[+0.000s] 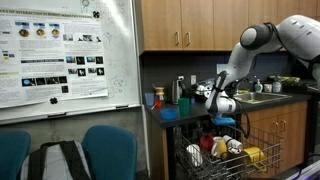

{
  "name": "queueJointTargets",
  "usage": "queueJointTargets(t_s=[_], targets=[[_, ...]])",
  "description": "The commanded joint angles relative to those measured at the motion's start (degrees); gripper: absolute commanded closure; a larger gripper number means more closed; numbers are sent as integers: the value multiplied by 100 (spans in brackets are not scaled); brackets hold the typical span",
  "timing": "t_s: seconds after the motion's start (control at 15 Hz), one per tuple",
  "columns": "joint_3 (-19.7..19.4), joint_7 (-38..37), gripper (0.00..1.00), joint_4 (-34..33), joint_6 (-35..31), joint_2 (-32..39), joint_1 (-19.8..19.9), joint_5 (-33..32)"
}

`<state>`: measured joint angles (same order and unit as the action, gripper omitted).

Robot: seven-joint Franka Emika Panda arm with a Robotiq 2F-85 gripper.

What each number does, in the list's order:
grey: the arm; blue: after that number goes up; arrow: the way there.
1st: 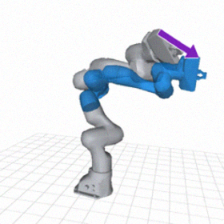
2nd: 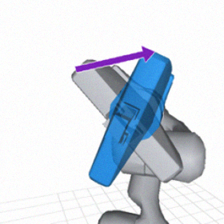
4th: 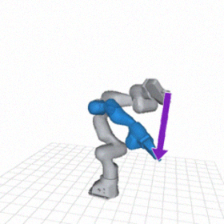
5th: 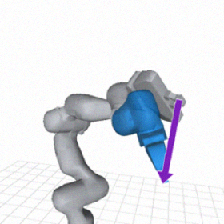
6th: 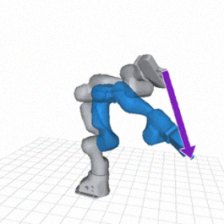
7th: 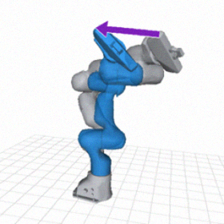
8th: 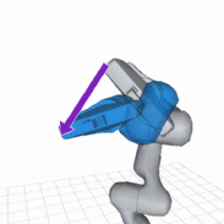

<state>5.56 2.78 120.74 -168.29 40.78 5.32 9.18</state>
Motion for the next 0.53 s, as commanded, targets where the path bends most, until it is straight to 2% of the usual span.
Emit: queueJointTargets(t_s=[0.0,0.07,0.13,0.2,0.33,0.47], targets=[[157,-14,0,-277,102,326,39,-50],[193,-11,4,-277,97,332,49,-37],[203,-17,13,-285,93,345,39,-38],[210,-23,28,-293,90,360,27,-41],[211,-39,34,-294,59,382,7,-44],[200,-63,52,-299,22,408,-17,-44]])
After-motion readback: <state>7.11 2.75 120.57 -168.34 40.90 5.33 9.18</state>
